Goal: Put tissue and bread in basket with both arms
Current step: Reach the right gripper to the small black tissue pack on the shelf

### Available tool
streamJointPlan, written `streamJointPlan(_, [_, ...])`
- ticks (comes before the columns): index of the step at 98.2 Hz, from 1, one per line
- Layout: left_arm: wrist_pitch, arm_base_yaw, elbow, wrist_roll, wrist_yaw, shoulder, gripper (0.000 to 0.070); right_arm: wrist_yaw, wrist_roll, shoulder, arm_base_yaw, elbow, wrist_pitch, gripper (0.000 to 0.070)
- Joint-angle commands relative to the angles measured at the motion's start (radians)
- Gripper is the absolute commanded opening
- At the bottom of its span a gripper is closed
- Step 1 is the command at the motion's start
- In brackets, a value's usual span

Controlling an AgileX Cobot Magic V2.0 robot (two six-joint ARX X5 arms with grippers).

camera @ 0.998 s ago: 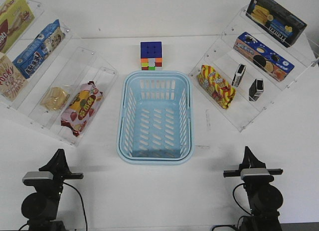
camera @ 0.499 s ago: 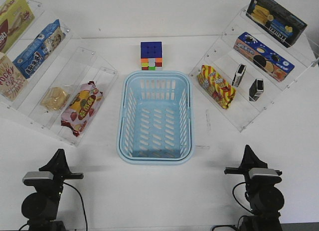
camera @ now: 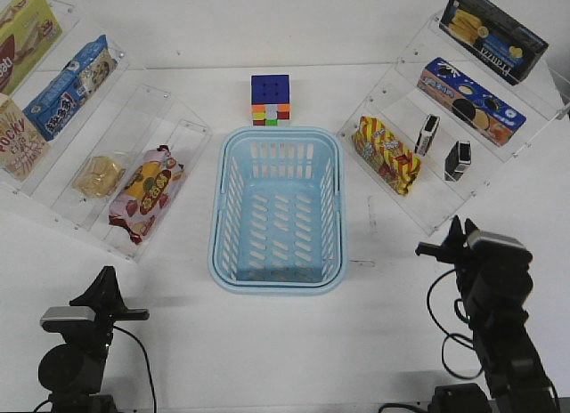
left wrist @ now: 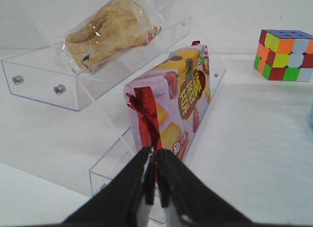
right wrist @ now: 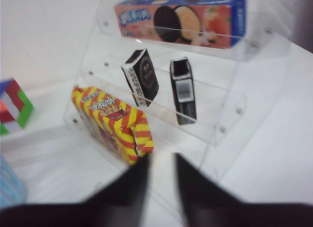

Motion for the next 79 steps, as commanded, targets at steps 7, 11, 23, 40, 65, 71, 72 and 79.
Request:
streamJointPlan(7, [0.016, 0.001, -0.02, -0.006, 0.002, -0.001, 0.0001, 0.001, -0.068, 0.219, -0.015, 0.137, -0.002, 0.0408])
streamJointPlan(11, [0.016, 0.001, -0.02, -0.006, 0.002, -0.001, 0.0001, 0.001, -0.08, 0.281, -0.026, 0.178, -0.002, 0.0408])
streamJointPlan(23, [0.016, 0.001, -0.02, -0.006, 0.002, -0.001, 0.0001, 0.0, -0.11, 0.462, -0.063, 0.304, -0.003, 0.0408])
streamJointPlan(40, [0.016, 0.001, -0.02, -0.006, 0.002, -0.001, 0.0001, -0.004, -0.14, 0.664, -0.115, 0.448, -0.003, 0.0408])
streamJointPlan(65, [0.016, 0.001, -0.02, -0.006, 0.002, -0.001, 0.0001, -0.038, -0.15, 0.838, -0.16, 0.535, 0.012, 0.0228])
streamJointPlan(71, [0.016, 0.001, -0.02, -0.006, 0.002, -0.001, 0.0001, -0.053, -0.151, 0.854, -0.165, 0.535, 0.023, 0.0014])
streamJointPlan(72, [0.016, 0.001, -0.02, -0.006, 0.002, -0.001, 0.0001, -0.053, -0.152, 0.856, -0.166, 0.534, 0.026, 0.0])
streamJointPlan(79, [0.016, 0.001, -0.02, -0.006, 0.002, -0.001, 0.0001, -0.052, -0.155, 0.857, -0.168, 0.537, 0.028, 0.0])
